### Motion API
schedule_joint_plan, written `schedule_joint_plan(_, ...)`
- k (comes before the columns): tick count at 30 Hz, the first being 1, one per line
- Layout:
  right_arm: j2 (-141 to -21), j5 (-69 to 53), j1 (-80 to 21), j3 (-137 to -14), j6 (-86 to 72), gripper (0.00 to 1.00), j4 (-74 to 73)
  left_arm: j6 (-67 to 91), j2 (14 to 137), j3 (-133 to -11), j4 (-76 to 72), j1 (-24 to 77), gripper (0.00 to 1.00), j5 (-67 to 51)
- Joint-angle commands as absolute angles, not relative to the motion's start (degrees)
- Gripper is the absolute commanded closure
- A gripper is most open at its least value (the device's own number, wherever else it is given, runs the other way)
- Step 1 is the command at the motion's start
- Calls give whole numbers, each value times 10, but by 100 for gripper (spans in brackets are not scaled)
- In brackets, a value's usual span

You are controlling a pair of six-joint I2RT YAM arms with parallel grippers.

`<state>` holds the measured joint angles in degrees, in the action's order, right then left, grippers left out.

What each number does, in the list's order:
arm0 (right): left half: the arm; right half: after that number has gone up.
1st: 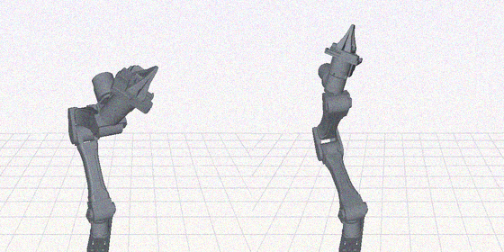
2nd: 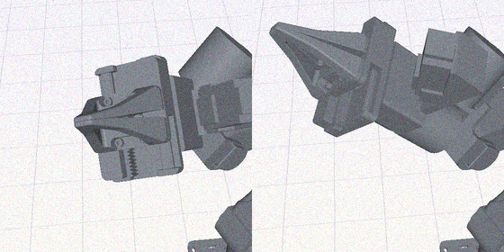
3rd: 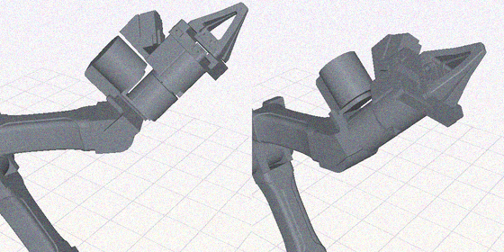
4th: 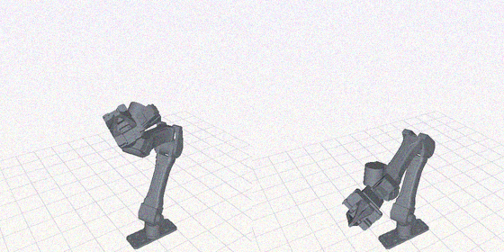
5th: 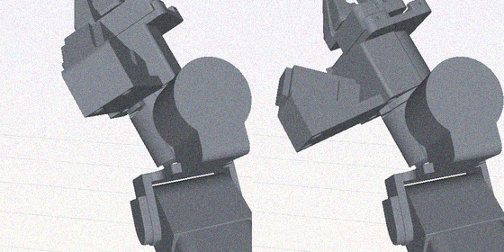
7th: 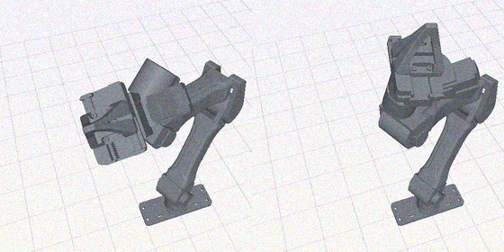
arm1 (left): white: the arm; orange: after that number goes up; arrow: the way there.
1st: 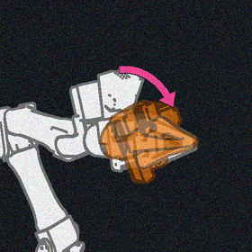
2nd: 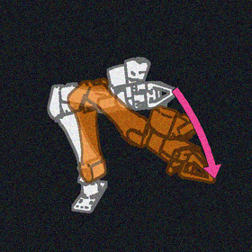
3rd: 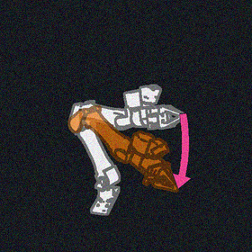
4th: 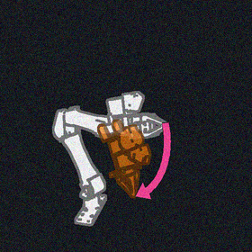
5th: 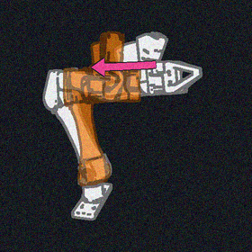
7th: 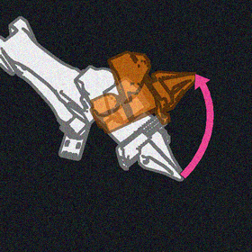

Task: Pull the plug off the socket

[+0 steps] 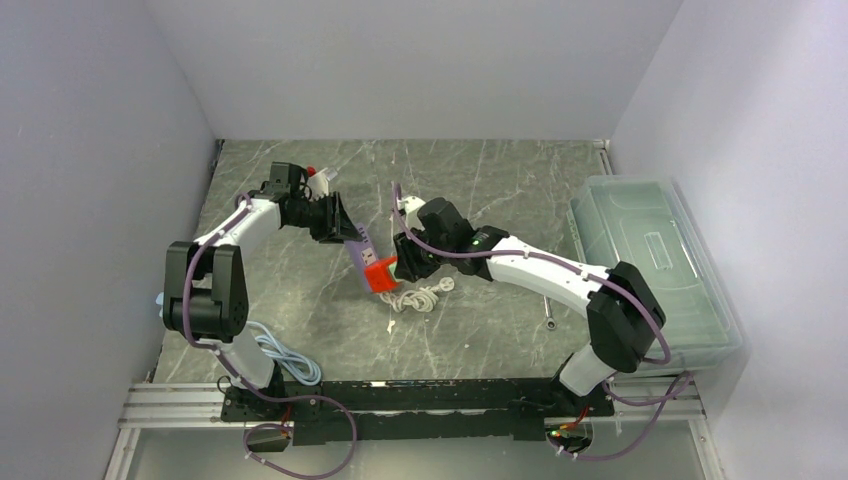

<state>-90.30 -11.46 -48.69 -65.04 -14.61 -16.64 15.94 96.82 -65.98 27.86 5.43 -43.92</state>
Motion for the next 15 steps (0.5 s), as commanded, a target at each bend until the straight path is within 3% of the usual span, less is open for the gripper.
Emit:
schedule_joint_plan(1, -880, -215, -494, -642, -117, 100, -114, 167, 931, -669, 261, 68, 100, -485)
schedule_joint_plan(15, -864, -294, -489, -608, -105, 100, -72, 156, 932, -673, 270, 73, 100, -465)
